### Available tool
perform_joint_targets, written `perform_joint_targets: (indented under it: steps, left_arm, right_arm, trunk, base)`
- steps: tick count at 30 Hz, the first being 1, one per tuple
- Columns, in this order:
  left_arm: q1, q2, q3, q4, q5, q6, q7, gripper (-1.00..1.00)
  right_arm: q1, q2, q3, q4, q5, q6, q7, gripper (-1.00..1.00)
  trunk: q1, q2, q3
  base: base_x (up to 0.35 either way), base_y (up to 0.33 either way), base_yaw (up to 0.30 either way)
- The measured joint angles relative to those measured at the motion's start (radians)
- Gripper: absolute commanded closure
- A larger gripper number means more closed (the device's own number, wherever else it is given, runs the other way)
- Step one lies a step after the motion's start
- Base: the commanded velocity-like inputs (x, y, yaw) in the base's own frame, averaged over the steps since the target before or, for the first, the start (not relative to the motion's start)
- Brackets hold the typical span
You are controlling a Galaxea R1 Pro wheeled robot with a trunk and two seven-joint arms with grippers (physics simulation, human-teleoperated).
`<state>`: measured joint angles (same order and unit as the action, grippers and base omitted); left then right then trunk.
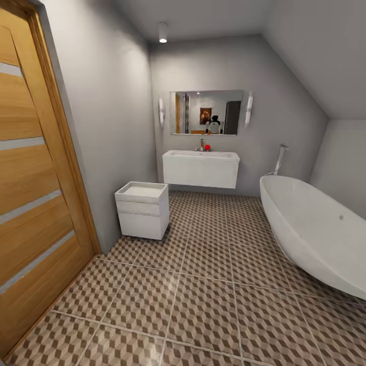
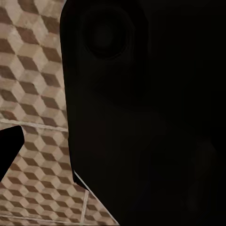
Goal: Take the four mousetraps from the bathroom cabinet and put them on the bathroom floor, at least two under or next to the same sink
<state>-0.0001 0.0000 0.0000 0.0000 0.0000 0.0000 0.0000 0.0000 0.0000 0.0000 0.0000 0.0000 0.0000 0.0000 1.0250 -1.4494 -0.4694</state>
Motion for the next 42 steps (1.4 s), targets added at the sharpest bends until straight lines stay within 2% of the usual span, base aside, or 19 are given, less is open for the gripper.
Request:
perform_joint_targets:
  steps: [5,10,17,34,40,42]
  left_arm:
    - [0.000,0.004,0.001,-0.001,0.001,-0.002,-0.003,-1.00]
    - [0.000,0.006,0.003,-0.006,-0.002,-0.014,-0.004,-1.00]
    - [0.000,0.019,0.002,-0.007,-0.004,-0.052,0.000,-1.00]
    - [0.000,0.025,0.005,-0.077,-0.006,-0.116,0.001,-1.00]
    - [0.000,0.058,0.004,-0.110,-0.004,-0.150,0.001,-1.00]
    - [0.000,0.059,0.003,-0.121,-0.004,-0.161,0.001,-1.00]
  right_arm:
    - [-0.010,0.028,0.003,-0.029,0.000,-0.019,0.001,-1.00]
    - [-0.010,0.040,0.002,-0.031,0.002,-0.012,-0.001,-1.00]
    - [-0.010,0.044,0.001,-0.031,0.002,-0.012,-0.002,-1.00]
    - [-0.010,0.045,0.000,-0.032,0.002,-0.014,-0.005,-1.00]
    - [-0.010,0.046,-0.001,-0.056,0.000,-0.044,-0.006,-1.00]
    - [-0.010,0.046,-0.001,-0.061,0.000,-0.055,-0.006,-1.00]
  trunk:
    - [0.000,0.000,0.000]
    - [0.000,0.000,0.000]
    - [0.000,0.000,0.000]
    - [0.000,0.000,0.000]
    - [0.000,0.000,0.000]
    - [0.000,0.000,0.000]
  base:
    - [0.000,0.000,0.000]
    - [0.000,0.000,0.000]
    - [0.000,0.000,0.000]
    - [0.000,0.000,0.000]
    - [0.000,0.000,0.000]
    - [0.000,0.000,0.000]
